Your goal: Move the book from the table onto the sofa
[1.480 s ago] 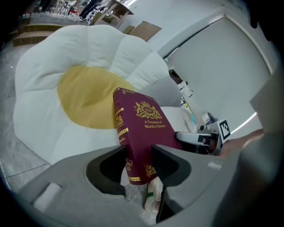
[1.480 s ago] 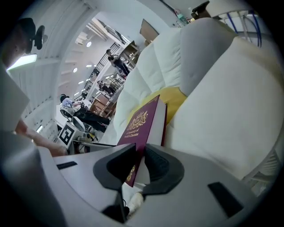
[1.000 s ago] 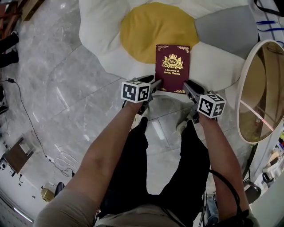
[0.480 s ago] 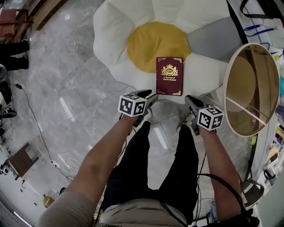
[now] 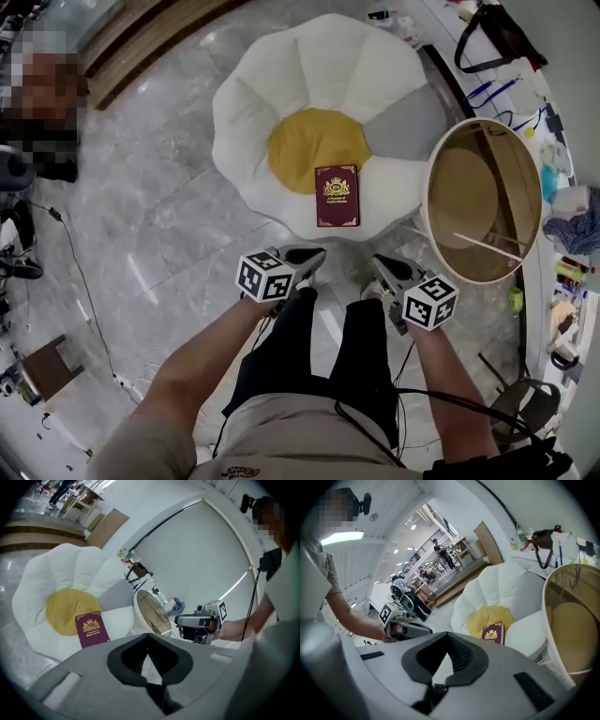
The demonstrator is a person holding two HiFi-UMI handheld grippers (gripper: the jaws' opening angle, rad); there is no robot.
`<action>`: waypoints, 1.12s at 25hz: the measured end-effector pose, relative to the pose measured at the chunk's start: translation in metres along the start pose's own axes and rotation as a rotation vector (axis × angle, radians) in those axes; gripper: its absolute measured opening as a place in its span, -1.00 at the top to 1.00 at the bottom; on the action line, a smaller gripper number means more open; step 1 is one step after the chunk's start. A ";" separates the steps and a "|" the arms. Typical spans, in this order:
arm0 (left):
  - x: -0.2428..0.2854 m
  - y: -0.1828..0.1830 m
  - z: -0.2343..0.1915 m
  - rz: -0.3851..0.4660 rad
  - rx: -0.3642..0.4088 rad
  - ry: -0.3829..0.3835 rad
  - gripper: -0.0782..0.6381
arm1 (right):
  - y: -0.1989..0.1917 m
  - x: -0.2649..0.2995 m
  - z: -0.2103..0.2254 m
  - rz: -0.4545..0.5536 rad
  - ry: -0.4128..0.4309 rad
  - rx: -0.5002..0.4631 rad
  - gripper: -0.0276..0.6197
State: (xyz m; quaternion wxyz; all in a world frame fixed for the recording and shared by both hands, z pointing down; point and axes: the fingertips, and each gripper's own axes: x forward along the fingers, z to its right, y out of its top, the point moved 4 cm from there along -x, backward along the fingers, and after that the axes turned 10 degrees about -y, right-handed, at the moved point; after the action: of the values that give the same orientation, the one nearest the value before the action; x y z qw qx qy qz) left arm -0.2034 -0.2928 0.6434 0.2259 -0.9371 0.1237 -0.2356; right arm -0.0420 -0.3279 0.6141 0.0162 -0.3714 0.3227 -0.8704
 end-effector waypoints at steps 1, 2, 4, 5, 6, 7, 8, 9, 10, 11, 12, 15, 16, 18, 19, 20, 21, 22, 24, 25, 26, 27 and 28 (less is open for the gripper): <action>-0.005 0.006 0.017 -0.003 0.017 -0.006 0.76 | 0.005 -0.014 -0.009 0.013 0.003 0.003 0.88; -0.009 0.011 0.034 -0.007 0.034 -0.009 0.76 | 0.010 -0.027 -0.018 0.025 0.007 0.004 0.88; -0.019 0.019 0.067 -0.014 0.065 -0.018 0.76 | 0.017 -0.053 -0.035 0.044 0.015 -0.002 0.88; -0.023 0.024 0.083 -0.012 0.079 -0.024 0.76 | 0.021 -0.064 -0.043 0.052 0.018 -0.010 0.88; -0.028 0.030 0.098 -0.006 0.093 -0.030 0.76 | 0.025 -0.075 -0.051 0.061 0.021 -0.020 0.88; -0.033 0.035 0.113 0.003 0.106 -0.036 0.76 | 0.030 -0.086 -0.058 0.070 0.025 -0.029 0.88; -0.038 0.040 0.127 0.012 0.116 -0.041 0.76 | 0.034 -0.097 -0.065 0.078 0.031 -0.037 0.88; -0.042 0.044 0.140 0.022 0.123 -0.046 0.76 | 0.038 -0.107 -0.071 0.086 0.037 -0.044 0.88; -0.046 0.047 0.152 0.032 0.128 -0.050 0.76 | 0.042 -0.116 -0.077 0.093 0.043 -0.052 0.88; -0.049 0.049 0.164 0.039 0.131 -0.055 0.76 | 0.045 -0.125 -0.082 0.100 0.050 -0.059 0.88; -0.052 0.050 0.176 0.044 0.137 -0.061 0.76 | 0.048 -0.133 -0.088 0.106 0.056 -0.067 0.88; -0.062 0.051 0.212 0.055 0.161 -0.089 0.76 | 0.054 -0.158 -0.107 0.110 0.063 -0.097 0.88; -0.065 0.052 0.222 0.061 0.170 -0.100 0.76 | 0.058 -0.165 -0.113 0.112 0.061 -0.122 0.88; -0.071 0.058 0.240 0.075 0.193 -0.116 0.76 | 0.068 -0.178 -0.124 0.121 0.061 -0.180 0.88; -0.073 0.061 0.248 0.078 0.204 -0.120 0.76 | 0.072 -0.184 -0.128 0.125 0.063 -0.198 0.88; -0.075 0.062 0.255 0.077 0.216 -0.121 0.76 | 0.075 -0.190 -0.133 0.131 0.067 -0.207 0.88; -0.077 0.064 0.260 0.076 0.229 -0.120 0.76 | 0.078 -0.194 -0.136 0.137 0.068 -0.213 0.88; -0.079 0.065 0.263 0.075 0.242 -0.118 0.76 | 0.080 -0.197 -0.139 0.142 0.067 -0.218 0.88; -0.081 0.067 0.266 0.076 0.260 -0.114 0.76 | 0.082 -0.200 -0.142 0.148 0.061 -0.228 0.88; -0.082 0.068 0.267 0.078 0.264 -0.113 0.76 | 0.083 -0.201 -0.143 0.148 0.057 -0.231 0.88; -0.084 0.069 0.268 0.081 0.264 -0.114 0.76 | 0.083 -0.202 -0.145 0.148 0.055 -0.233 0.88; -0.087 0.070 0.269 0.082 0.263 -0.114 0.76 | 0.084 -0.203 -0.147 0.149 0.052 -0.234 0.88; -0.089 0.070 0.269 0.082 0.264 -0.114 0.76 | 0.084 -0.203 -0.149 0.149 0.049 -0.235 0.88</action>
State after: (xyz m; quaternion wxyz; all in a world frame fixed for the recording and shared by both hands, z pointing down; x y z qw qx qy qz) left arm -0.1547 -0.2252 0.3641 0.3631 -0.9054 0.1168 -0.1867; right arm -0.0104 -0.2582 0.3601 0.0292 -0.3242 0.4494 -0.8319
